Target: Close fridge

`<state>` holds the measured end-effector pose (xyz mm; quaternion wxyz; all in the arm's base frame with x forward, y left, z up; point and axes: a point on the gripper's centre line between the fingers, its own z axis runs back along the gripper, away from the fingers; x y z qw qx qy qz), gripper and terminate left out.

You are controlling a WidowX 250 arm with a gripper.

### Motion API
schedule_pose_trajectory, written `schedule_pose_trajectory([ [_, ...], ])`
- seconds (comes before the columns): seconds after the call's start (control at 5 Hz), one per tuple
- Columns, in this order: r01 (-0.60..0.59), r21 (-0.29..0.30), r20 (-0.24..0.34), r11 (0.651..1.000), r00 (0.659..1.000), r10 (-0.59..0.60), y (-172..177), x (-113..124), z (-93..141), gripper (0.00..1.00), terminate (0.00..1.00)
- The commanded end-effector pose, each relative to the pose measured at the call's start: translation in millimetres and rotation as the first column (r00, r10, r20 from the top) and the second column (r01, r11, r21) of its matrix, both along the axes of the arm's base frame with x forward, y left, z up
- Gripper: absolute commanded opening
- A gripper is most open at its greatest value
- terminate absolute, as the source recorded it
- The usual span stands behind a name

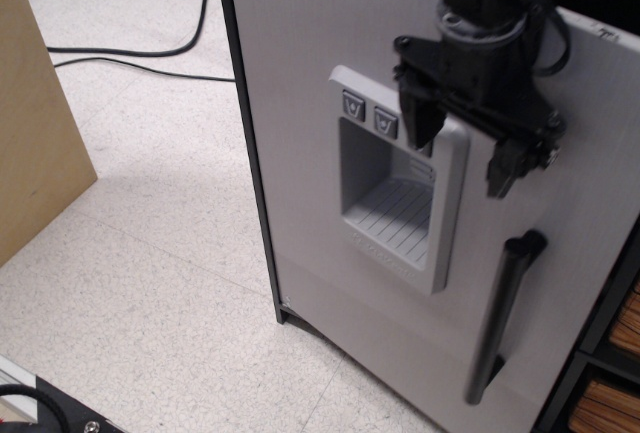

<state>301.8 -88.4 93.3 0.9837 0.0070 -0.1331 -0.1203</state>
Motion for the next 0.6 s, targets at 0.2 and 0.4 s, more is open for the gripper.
schedule_pose_trajectory([
  [0.2,-0.115,-0.027,0.251,0.993,0.961,0.118,3.3,34.8,5.8,1.00,0.00],
  [0.4,-0.128,-0.035,0.261,0.991,0.956,0.133,1.5,39.7,1.3,1.00,0.00],
])
